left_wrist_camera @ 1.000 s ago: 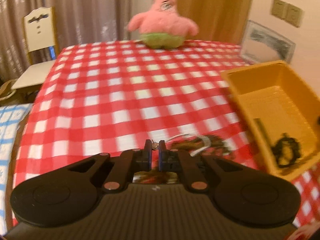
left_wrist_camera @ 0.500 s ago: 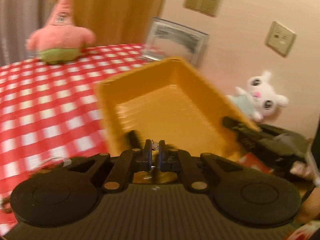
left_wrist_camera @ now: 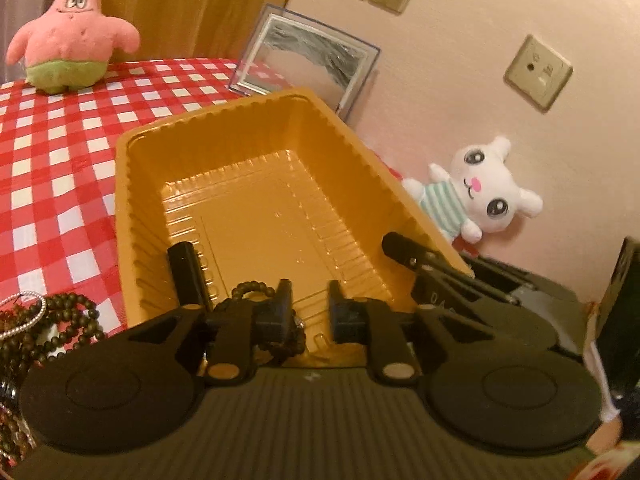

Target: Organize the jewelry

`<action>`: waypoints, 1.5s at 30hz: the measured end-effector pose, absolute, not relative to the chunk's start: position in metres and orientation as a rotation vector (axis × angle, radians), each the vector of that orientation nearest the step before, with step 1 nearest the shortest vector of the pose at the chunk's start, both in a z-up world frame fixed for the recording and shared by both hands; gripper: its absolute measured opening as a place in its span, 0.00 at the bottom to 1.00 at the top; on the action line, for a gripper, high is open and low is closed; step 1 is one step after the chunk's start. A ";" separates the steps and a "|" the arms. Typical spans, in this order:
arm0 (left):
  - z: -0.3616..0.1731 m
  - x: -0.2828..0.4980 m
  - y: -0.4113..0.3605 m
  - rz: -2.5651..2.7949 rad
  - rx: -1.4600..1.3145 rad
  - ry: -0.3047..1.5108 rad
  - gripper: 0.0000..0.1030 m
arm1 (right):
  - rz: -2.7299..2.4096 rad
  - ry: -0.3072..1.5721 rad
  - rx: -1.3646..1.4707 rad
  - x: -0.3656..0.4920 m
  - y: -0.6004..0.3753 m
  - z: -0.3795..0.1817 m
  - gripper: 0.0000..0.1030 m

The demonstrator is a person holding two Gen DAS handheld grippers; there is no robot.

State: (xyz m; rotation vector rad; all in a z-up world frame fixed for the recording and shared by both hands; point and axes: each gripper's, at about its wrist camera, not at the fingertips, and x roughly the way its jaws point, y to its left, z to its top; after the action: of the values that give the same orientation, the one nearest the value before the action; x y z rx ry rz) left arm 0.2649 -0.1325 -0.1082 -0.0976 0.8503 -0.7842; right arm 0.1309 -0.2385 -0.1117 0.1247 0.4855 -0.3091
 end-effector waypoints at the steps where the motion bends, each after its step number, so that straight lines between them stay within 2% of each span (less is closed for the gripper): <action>1: -0.105 0.265 -0.129 -0.777 -0.106 0.843 0.20 | -0.309 0.486 0.125 0.131 -0.239 -0.112 0.05; 12: -0.080 0.238 -0.053 -0.544 -0.151 0.771 0.20 | -0.272 0.501 0.127 0.133 -0.247 -0.113 0.05; 23: -0.085 0.186 0.028 -0.211 -0.181 0.777 0.20 | -0.227 0.507 0.130 0.133 -0.258 -0.118 0.04; 45: -0.121 0.219 0.036 -0.287 -0.026 0.842 0.20 | -0.299 0.516 0.138 0.133 -0.247 -0.117 0.04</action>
State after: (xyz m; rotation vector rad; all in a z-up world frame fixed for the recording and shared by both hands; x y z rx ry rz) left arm 0.2195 0.0363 -0.1210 -0.0264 0.8417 -0.2874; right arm 0.1329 -0.2471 -0.1166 0.1384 0.5165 -0.2993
